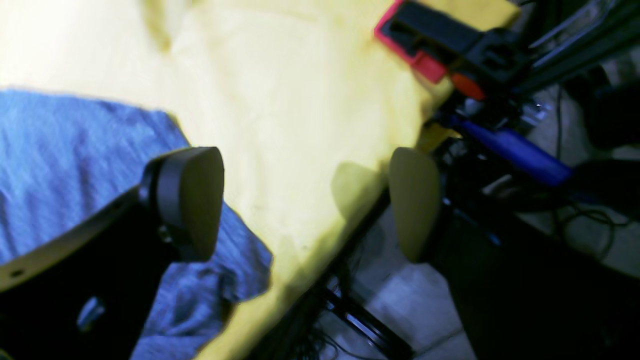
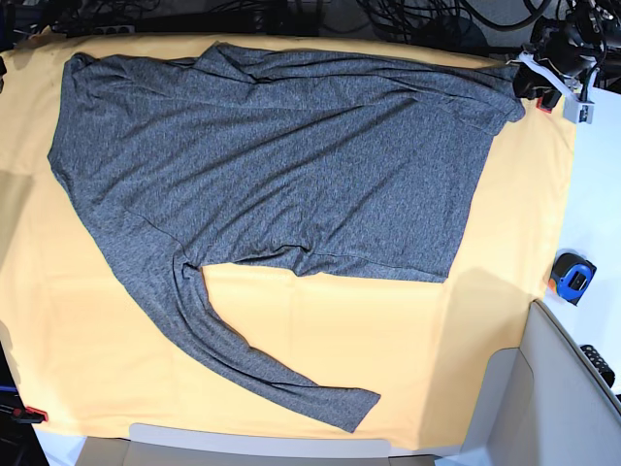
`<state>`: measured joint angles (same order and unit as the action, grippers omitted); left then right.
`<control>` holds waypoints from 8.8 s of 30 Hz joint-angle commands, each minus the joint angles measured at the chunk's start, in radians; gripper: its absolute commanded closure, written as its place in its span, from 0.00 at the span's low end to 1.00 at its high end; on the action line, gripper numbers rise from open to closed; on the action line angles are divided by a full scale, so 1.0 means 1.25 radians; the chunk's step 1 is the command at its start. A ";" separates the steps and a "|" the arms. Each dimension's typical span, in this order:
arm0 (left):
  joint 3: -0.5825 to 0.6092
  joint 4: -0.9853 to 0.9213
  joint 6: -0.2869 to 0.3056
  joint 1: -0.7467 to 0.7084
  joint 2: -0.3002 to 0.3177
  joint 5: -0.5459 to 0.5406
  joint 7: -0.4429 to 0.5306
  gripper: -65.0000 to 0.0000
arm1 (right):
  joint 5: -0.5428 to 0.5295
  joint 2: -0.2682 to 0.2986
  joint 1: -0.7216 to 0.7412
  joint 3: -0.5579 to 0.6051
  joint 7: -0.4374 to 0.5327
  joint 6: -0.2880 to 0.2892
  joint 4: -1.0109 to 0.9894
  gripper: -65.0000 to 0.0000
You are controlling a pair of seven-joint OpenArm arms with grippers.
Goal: Fold the T-shirt properly
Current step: 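Open both grippers and release the shirt edge, then move both grippers to the shirt's hem edge, then grasp the hem edge of the shirt with both grippers, then lift the gripped hem and fold it over toward the collar with both grippers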
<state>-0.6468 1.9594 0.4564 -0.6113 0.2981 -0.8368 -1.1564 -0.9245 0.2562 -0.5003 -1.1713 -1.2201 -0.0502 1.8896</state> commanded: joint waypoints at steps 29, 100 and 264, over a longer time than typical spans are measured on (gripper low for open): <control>0.389 -0.934 0.193 0.949 0.138 -0.010 0.025 0.83 | 0.346 0.150 0.978 0.810 0.183 0.599 -0.819 0.25; 0.476 -1.168 0.193 0.979 0.086 -0.014 0.254 0.35 | 0.346 0.112 0.870 0.930 0.381 0.599 -0.982 0.25; 0.495 -1.173 0.193 0.911 -0.011 -0.010 0.316 0.98 | 0.453 0.047 0.716 0.745 0.267 0.599 -0.921 0.47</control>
<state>-0.0326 0.4992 0.7151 0.5316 0.2962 -0.8490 -0.7208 -0.4625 0.3313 0.4339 -0.2569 -0.6895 0.7109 0.7601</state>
